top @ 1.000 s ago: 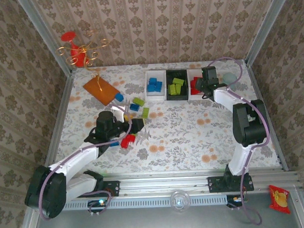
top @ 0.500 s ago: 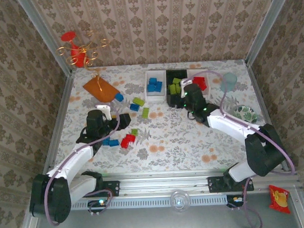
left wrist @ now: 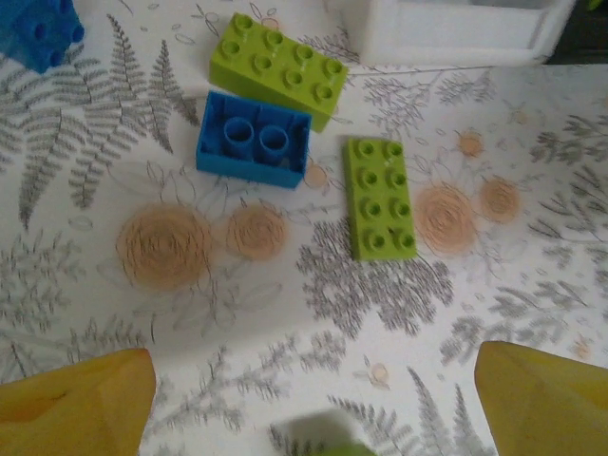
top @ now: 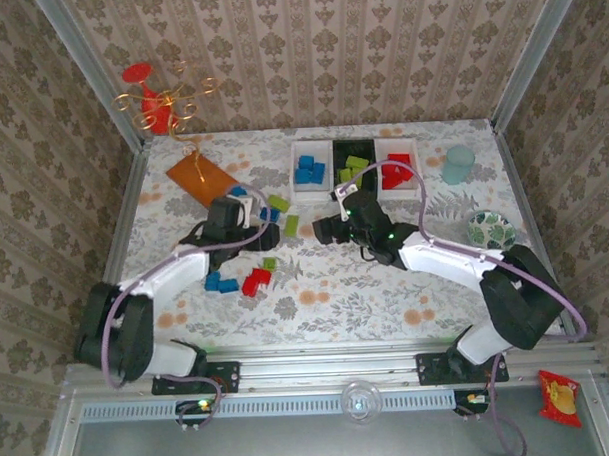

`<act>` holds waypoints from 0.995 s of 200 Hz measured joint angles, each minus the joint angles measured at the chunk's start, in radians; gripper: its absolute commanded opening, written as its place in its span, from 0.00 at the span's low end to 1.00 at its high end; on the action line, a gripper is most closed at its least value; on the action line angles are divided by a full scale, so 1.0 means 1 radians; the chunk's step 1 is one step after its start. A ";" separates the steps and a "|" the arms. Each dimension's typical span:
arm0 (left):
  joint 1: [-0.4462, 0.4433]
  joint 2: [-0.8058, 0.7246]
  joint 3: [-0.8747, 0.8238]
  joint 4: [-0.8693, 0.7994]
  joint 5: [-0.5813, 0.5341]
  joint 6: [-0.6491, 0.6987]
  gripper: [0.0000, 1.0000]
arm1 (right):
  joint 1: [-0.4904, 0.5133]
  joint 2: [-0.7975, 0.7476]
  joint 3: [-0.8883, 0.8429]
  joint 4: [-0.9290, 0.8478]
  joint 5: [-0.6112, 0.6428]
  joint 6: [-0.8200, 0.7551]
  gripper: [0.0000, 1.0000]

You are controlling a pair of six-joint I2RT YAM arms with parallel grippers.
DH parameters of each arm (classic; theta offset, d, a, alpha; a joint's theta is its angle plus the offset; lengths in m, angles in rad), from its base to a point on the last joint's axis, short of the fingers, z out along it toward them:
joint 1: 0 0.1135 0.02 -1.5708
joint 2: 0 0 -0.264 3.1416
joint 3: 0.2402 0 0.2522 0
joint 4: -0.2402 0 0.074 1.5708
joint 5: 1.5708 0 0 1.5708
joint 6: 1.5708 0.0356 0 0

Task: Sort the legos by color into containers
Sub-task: Pick up the lego from the center of the table.

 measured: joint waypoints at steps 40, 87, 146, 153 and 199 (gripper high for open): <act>0.000 0.215 0.127 -0.011 -0.047 0.060 0.89 | -0.005 -0.118 -0.070 -0.013 0.003 -0.016 0.93; 0.000 0.402 0.285 -0.060 -0.082 0.121 0.85 | -0.009 -0.126 -0.166 0.053 -0.121 -0.029 0.94; 0.000 0.523 0.431 -0.105 -0.107 0.156 0.68 | -0.009 -0.126 -0.200 0.150 -0.272 -0.046 0.95; 0.000 0.528 0.441 -0.109 -0.108 0.159 0.65 | -0.009 -0.126 -0.200 0.154 -0.274 -0.047 0.95; -0.002 0.542 0.460 -0.109 -0.123 0.175 0.51 | -0.009 -0.148 -0.211 0.161 -0.254 -0.051 0.95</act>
